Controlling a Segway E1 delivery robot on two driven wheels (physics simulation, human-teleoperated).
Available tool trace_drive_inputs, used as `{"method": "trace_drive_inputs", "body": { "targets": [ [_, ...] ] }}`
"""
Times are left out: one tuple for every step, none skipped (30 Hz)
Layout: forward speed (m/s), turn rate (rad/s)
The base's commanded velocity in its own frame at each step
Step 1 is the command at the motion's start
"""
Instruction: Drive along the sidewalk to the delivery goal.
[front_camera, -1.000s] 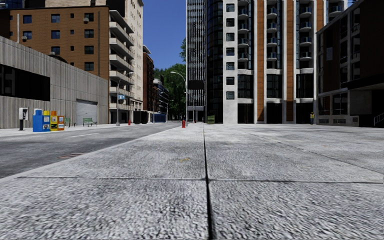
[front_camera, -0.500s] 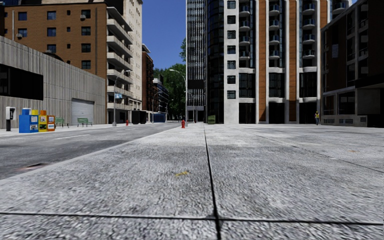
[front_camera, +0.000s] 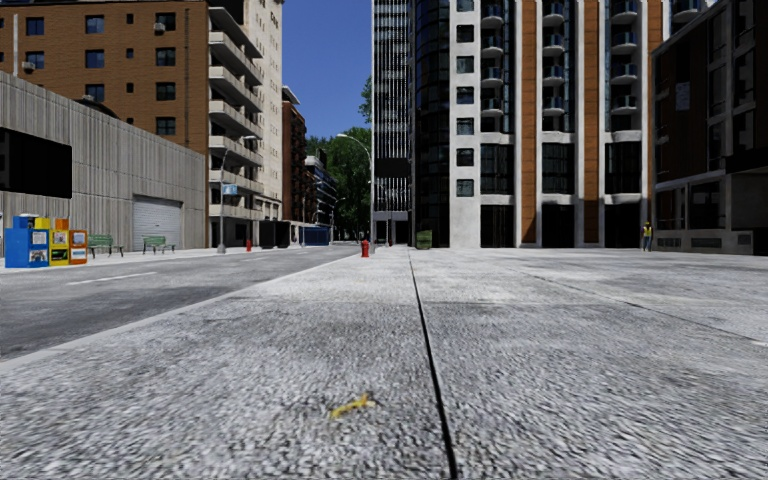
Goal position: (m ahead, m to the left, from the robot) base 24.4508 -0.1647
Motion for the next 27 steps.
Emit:
{"method": "trace_drive_inputs", "body": {
  "targets": [
    [2.0,0.0],
    [2.0,0.0],
    [2.0,0.0],
    [2.0,0.0],
    [2.0,0.0],
    [2.0,0.0],
    [2.0,0.0],
    [2.0,0.0],
    [2.0,0.0],
    [2.0,0.0],
    [2.0,0.0],
    [2.0,0.0],
    [2.0,0.0],
    [2.0,0.0],
    [2.0,0.0],
    [2.0,0.0],
    [2.0,0.0],
    [2.0,0.0],
    [2.0,0.0],
    [2.0,0.0],
    [2.0,0.0],
    [2.0,0.0],
    [2.0,0.0],
    [2.0,0.0],
    [2.0,0.0],
    [2.0,0.0],
    [2.0,0.0]
  ]
}}
